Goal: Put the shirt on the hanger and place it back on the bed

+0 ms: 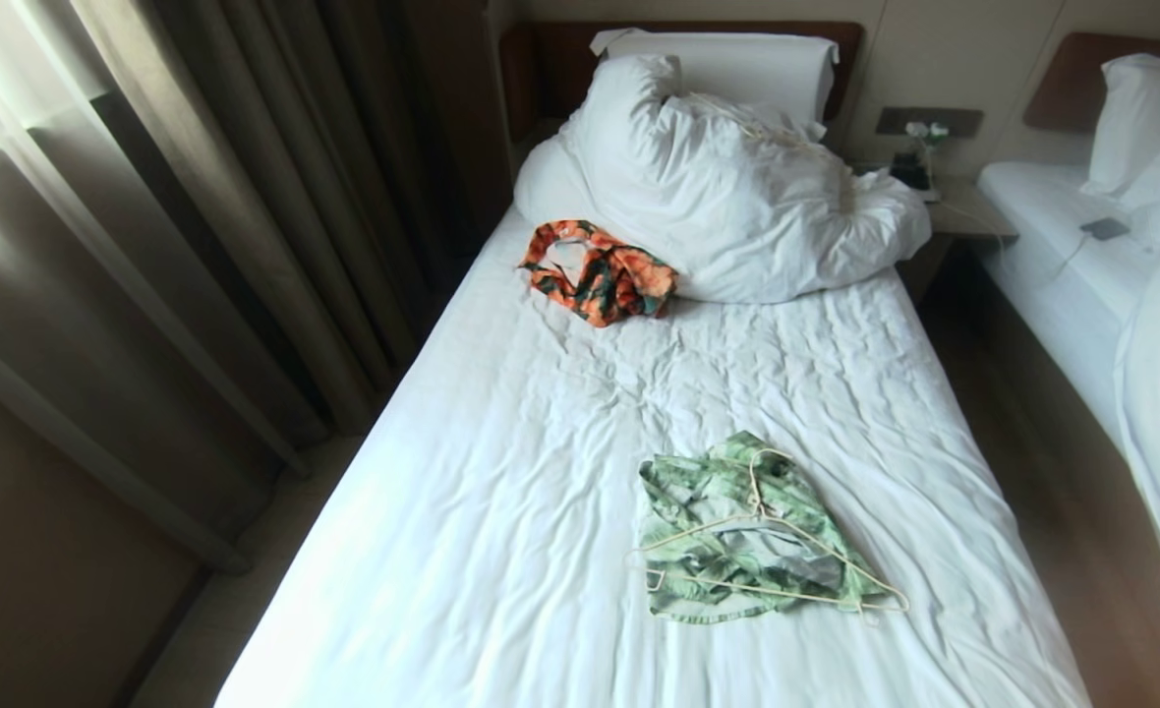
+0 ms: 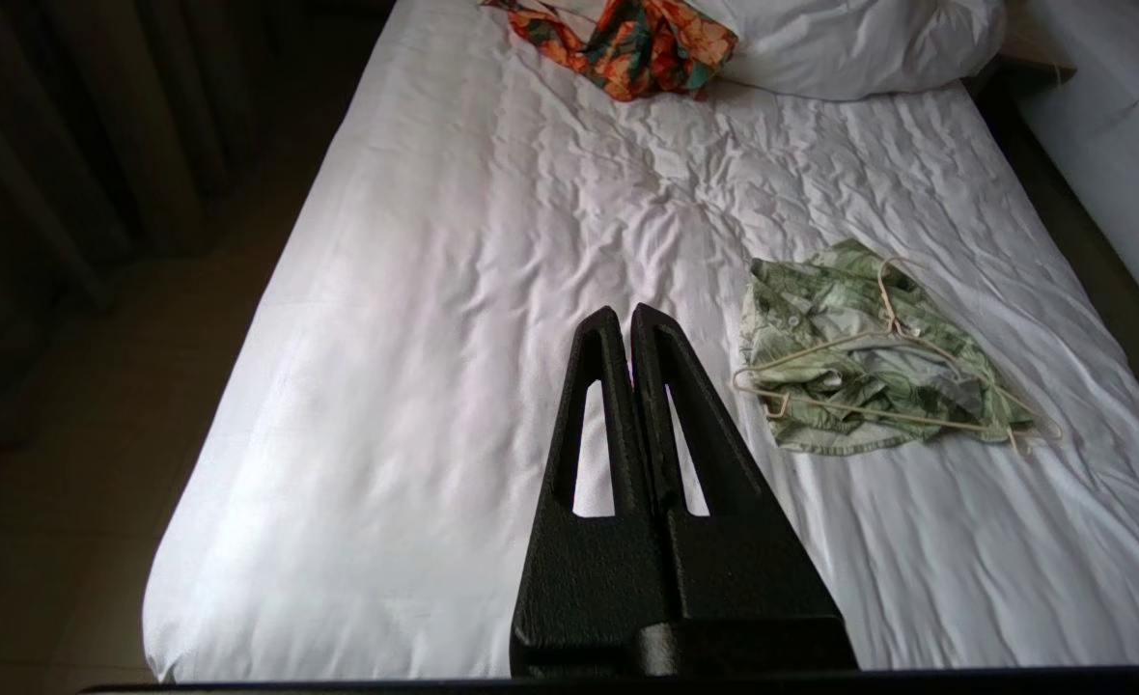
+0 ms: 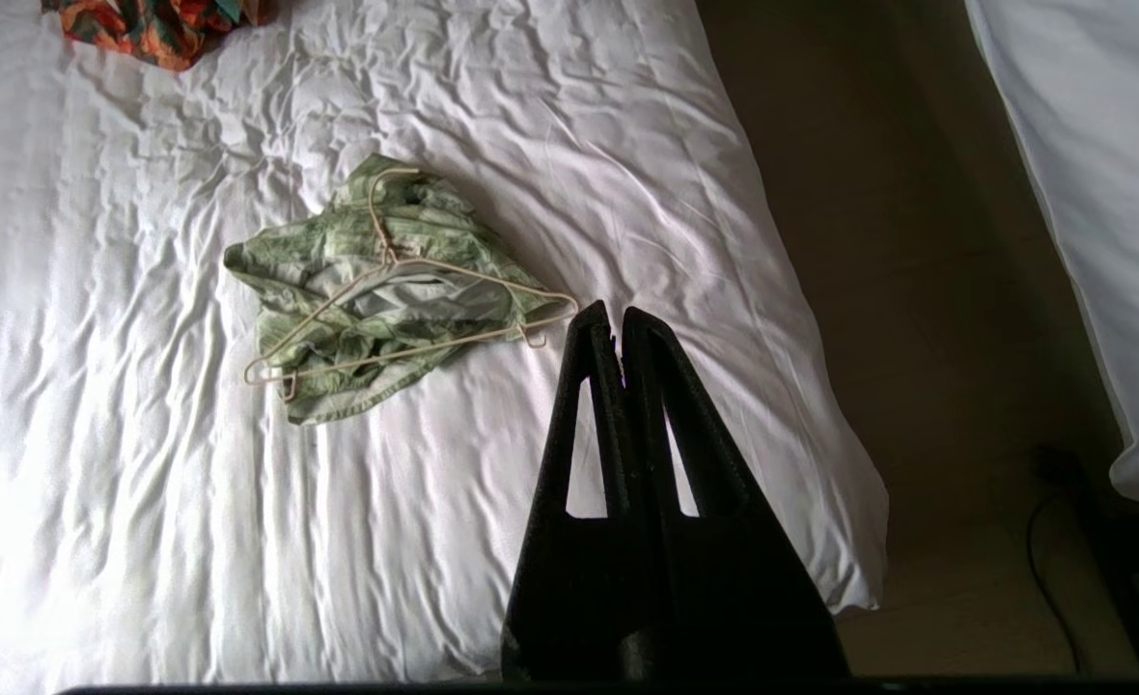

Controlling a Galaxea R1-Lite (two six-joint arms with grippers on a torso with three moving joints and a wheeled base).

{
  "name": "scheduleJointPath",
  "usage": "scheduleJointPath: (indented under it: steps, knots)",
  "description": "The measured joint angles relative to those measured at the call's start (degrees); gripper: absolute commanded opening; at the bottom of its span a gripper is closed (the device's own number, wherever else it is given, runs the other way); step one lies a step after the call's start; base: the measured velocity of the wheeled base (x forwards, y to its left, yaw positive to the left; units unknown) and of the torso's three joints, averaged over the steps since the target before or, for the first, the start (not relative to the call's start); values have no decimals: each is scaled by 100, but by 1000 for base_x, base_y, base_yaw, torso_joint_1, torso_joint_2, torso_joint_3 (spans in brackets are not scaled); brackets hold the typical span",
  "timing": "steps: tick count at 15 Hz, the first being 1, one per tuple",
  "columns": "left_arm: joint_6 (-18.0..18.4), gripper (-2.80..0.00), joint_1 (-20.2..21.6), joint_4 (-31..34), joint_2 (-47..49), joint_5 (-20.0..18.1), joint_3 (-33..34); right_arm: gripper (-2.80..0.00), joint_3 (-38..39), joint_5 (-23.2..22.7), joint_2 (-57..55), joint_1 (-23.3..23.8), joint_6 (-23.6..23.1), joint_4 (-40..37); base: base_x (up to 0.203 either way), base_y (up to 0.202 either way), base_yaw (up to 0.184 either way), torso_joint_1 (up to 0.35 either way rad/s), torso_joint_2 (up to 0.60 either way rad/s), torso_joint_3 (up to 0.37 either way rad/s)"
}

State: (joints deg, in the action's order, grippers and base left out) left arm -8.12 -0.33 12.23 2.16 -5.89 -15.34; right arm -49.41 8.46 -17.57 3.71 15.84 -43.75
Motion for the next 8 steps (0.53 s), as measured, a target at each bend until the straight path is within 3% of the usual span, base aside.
scheduleJointPath:
  steps: [3, 6, 8]
  knots:
    - [106, -280, 0, -549, -40, -339, 389, -280, 895, -31, 469, -214, -406, 654, 0, 0, 0, 0, 0, 0]
    - [775, -280, 0, -645, -119, -331, 791, -280, 2069, -151, 779, -345, -739, 1799, 0, 0, 0, 0, 0, 0]
    - [1203, -280, -2, -963, -183, -166, 1080, -280, 2833, -520, 1016, -367, -838, 2816, 0, 0, 0, 0, 0, 0]
